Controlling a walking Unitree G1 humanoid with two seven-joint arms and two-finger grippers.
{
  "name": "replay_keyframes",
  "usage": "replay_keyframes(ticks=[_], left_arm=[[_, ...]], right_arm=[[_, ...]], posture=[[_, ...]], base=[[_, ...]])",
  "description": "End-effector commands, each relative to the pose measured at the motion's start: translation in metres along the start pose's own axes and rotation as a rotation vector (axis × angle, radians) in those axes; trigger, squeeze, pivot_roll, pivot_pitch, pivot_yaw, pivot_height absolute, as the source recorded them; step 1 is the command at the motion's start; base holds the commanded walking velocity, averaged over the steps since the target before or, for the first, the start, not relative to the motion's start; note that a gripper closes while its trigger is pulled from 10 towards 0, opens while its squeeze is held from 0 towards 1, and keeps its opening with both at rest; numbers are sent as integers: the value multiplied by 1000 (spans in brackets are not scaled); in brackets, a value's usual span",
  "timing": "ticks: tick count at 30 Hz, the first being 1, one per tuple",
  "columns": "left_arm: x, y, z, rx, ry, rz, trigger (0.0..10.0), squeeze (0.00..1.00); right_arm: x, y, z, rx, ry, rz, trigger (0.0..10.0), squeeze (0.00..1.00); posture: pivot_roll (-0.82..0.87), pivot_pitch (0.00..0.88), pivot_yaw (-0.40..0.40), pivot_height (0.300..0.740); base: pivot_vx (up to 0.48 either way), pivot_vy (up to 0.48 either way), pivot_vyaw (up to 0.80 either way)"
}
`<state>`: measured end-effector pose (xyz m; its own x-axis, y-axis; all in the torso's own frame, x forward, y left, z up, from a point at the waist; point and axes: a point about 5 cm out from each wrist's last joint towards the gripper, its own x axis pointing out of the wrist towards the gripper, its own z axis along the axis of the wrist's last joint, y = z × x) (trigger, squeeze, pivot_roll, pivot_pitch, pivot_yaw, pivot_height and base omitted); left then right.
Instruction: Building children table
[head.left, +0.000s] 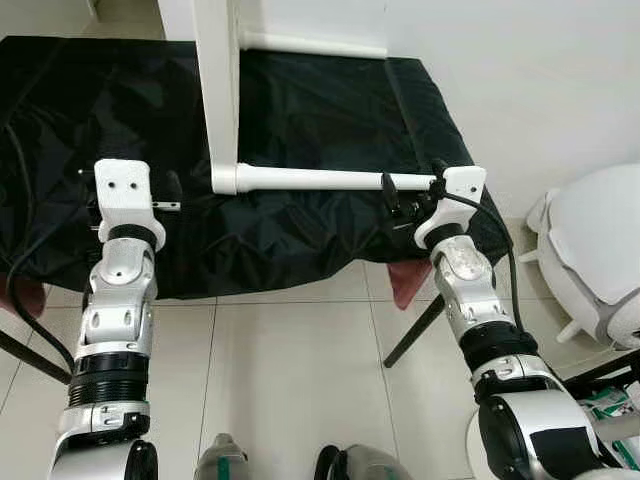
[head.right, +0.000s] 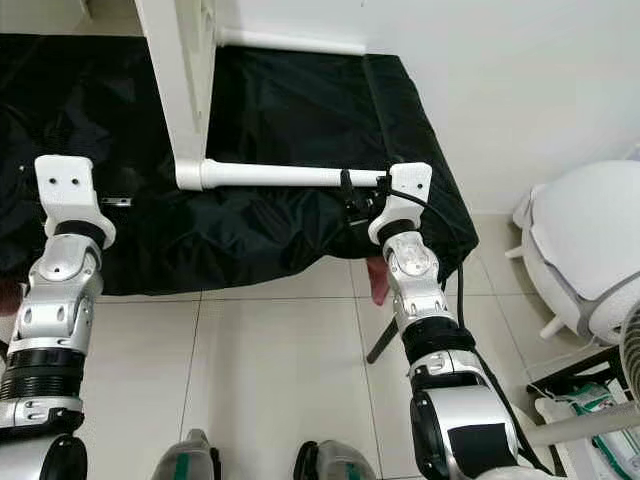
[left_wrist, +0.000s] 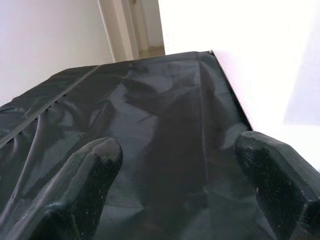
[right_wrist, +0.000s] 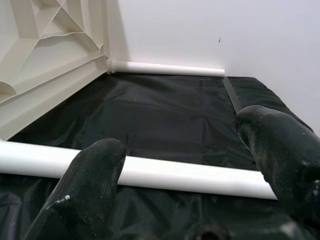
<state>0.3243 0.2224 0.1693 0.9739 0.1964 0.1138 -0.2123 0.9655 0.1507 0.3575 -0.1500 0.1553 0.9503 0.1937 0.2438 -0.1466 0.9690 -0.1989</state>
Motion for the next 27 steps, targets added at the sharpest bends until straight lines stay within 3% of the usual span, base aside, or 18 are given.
replay_keyframes(ticks=[1, 9, 27], left_arm=[[-1, -2, 1, -4, -2, -39, 10000, 0], [1, -2, 2, -16, -4, -18, 10000, 0], [-2, 8, 5, -37, -19, 38, 10000, 0]], right_arm=[[2, -1, 3, -13, -14, 3, 10000, 0], [4, 0, 5, -28, -17, 20, 10000, 0], [11, -1, 11, -50, -28, 61, 10000, 0]], posture=[[48, 0, -39, 740], [53, 0, -49, 740], [65, 0, -79, 740]], base=[[0, 0, 0], [0, 0, 0], [289, 0, 0]])
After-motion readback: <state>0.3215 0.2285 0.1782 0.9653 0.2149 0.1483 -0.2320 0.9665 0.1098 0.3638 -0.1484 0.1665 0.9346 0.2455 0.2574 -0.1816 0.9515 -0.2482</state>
